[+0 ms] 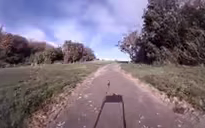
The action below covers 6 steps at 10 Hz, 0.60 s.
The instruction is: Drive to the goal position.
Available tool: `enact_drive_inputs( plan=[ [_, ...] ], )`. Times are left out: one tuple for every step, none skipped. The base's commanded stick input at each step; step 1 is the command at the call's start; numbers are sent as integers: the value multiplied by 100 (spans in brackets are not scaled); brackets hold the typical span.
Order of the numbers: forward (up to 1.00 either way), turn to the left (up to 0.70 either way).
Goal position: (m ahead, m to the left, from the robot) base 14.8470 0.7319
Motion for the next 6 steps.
enact_drive_inputs(
  plan=[
    [70,0],
    [70,0],
    [70,0],
    [70,0],
    [70,0],
    [70,0]
  ],
)
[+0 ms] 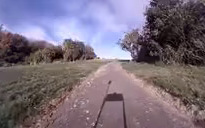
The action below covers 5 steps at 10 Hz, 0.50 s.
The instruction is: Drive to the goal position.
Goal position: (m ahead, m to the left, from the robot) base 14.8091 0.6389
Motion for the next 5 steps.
enact_drive_inputs(
  plan=[
    [70,0],
    [70,0],
    [70,0],
    [70,0],
    [70,0]
  ],
)
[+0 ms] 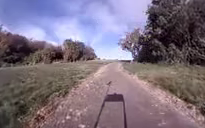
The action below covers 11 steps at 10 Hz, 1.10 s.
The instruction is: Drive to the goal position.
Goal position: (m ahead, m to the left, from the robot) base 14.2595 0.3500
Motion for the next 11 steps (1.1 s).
enact_drive_inputs(
  plan=[
    [70,0],
    [70,0],
    [70,0],
    [70,0],
    [70,0],
    [70,0],
    [70,-10],
    [70,-10],
    [70,-10],
    [70,-9],
    [70,-8]
  ],
)
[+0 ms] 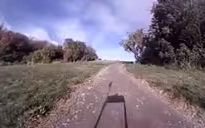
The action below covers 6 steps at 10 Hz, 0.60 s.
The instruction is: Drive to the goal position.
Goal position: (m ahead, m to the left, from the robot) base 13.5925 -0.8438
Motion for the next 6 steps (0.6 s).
enact_drive_inputs(
  plan=[
    [70,-8],
    [70,-8],
    [70,-7],
    [70,-5],
    [70,0],
    [70,0]
  ],
)
